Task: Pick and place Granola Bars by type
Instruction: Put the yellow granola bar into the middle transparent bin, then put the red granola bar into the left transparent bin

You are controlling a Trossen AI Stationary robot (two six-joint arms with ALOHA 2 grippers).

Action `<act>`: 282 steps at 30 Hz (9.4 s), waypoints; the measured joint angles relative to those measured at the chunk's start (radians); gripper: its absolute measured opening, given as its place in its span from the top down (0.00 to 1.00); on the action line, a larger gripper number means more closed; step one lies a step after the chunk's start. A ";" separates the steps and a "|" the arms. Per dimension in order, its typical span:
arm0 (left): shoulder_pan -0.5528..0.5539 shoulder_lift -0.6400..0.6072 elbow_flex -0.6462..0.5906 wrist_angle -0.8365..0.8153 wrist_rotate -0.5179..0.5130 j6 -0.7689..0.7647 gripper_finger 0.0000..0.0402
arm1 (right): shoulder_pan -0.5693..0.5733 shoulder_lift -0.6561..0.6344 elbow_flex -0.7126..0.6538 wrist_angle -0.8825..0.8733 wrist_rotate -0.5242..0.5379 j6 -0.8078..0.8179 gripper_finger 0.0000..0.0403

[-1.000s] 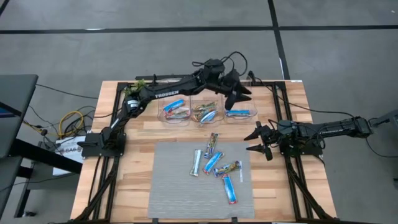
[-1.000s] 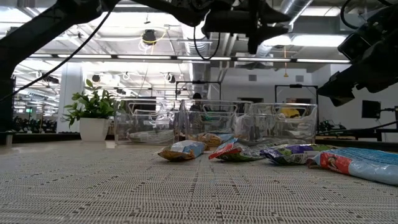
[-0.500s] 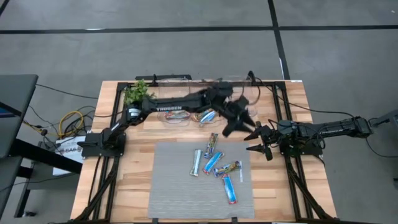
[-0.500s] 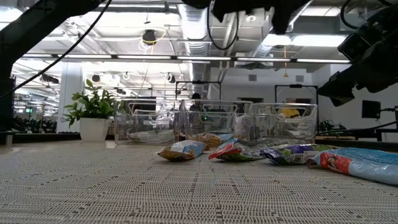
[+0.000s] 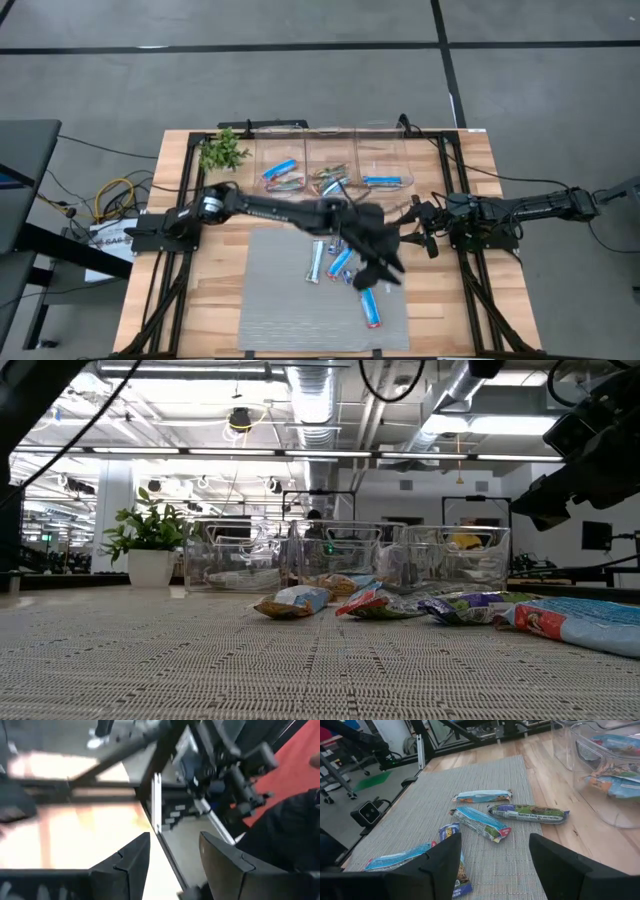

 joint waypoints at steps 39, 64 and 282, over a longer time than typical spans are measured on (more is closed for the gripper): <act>-0.105 0.004 -0.014 -1.115 -0.621 -0.899 0.60 | 0.000 0.000 0.000 0.000 0.000 0.000 0.44; -0.089 -0.006 -0.290 -0.846 -0.562 -0.976 0.60 | 0.000 0.000 0.000 0.000 0.000 0.000 0.44; -0.051 0.112 -0.151 -0.614 -0.569 -0.620 0.59 | 0.000 0.000 0.000 0.000 0.000 0.000 0.44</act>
